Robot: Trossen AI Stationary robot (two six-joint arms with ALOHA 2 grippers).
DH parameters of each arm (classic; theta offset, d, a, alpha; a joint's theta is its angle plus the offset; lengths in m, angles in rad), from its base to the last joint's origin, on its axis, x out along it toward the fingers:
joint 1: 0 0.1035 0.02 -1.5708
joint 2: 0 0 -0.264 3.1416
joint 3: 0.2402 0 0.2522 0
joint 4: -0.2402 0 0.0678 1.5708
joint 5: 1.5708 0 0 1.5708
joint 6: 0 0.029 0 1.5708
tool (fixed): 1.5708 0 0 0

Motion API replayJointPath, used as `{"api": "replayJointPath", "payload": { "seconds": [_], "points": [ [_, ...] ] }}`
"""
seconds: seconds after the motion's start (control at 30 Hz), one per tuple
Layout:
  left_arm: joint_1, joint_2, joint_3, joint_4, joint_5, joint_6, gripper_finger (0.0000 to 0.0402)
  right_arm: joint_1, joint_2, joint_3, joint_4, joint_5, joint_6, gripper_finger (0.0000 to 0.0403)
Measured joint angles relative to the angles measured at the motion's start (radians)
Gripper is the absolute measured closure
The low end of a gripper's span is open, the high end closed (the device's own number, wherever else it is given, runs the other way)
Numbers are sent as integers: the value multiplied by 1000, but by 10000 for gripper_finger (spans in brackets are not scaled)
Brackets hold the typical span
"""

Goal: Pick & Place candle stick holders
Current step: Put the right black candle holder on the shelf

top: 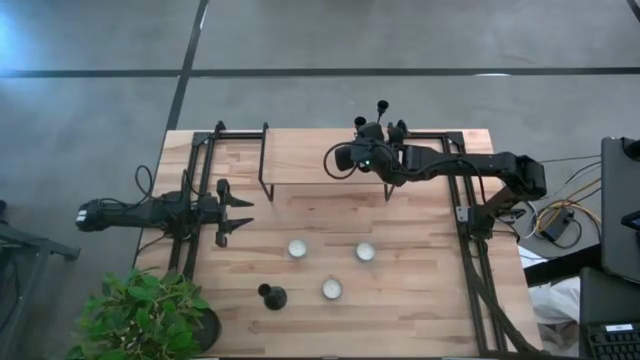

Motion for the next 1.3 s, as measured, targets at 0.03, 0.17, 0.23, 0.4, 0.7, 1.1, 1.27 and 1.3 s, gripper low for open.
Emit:
{"api": "replayJointPath", "payload": {
  "seconds": [0.03, 0.17, 0.23, 0.4, 0.7, 1.1, 1.27, 1.3],
  "points": [
    [0, 0, 0, 0, 0, 0, 200, -2, 0, 0, 0, -4, -1, 392],
    [0, 0, 0, 0, 0, 0, 200, -11, 0, -6, 1, -29, -8, 392],
    [0, 0, 0, 0, 0, 0, 200, -11, 0, -9, 1, -29, -8, 392],
    [0, 0, 0, 0, 0, 0, 200, -16, 0, -10, 4, -41, -14, 392],
    [0, 0, 0, 0, 0, 0, 200, -29, 0, -14, 5, -45, -16, 392],
    [0, 0, 0, 0, 0, 0, 200, -33, 0, -63, 88, -70, -18, 392],
    [0, 0, 0, 0, 0, 0, 200, -33, -2, -69, 90, -70, -23, 392],
    [0, 0, 0, 0, 0, 0, 200, -33, -2, -69, 90, -70, -24, 392]
  ]
}}
